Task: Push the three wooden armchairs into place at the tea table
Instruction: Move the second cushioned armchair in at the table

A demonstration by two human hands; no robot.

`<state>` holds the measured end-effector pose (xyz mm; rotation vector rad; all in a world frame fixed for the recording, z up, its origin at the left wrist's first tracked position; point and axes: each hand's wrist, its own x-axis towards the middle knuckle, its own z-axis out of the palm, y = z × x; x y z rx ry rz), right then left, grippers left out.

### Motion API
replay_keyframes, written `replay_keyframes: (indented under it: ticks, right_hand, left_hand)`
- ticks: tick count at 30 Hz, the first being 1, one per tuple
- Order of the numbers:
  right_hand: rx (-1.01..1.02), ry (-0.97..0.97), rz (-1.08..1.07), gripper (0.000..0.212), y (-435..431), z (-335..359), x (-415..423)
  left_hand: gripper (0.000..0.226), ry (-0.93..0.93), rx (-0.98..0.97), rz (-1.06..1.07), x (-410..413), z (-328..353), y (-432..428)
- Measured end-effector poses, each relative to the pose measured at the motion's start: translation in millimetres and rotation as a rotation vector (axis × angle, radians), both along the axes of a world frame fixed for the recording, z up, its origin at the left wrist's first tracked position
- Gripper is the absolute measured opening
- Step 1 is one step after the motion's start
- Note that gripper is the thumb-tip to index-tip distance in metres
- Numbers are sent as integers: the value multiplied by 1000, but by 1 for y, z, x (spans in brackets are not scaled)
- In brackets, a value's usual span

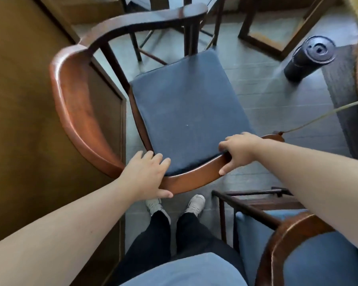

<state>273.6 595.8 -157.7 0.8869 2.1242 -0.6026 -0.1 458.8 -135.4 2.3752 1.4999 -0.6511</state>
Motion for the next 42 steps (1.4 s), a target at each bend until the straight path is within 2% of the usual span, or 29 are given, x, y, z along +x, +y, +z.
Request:
replay_keyframes:
  ticks: [3, 7, 9, 18, 26, 35, 42]
  right_hand:
    - [-70, 12, -24, 80, 13, -14, -1]
    - [-118, 59, -64, 89, 16, -29, 5]
    - [-123, 67, -81, 93, 16, -33, 7]
    - [-151, 27, -163, 107, 16, -29, 8]
    - [-158, 38, -276, 103, 11, -26, 36]
    - [-192, 16, -459, 95, -12, -29, 94]
    - [-146, 31, -464, 93, -27, -21, 128]
  left_hand:
    - [101, 2, -36, 82, -10, -7, -9]
    - [66, -20, -45, -30, -15, -12, -15]
    - [57, -30, -50, -73, -16, -13, -10]
    - [56, -60, -67, -130, -19, -13, -1]
    - [51, -67, -29, -234, -10, -11, 25]
    - [49, -87, -11, -362, 36, -17, 52]
    - [53, -12, -66, -487, 69, -10, 67]
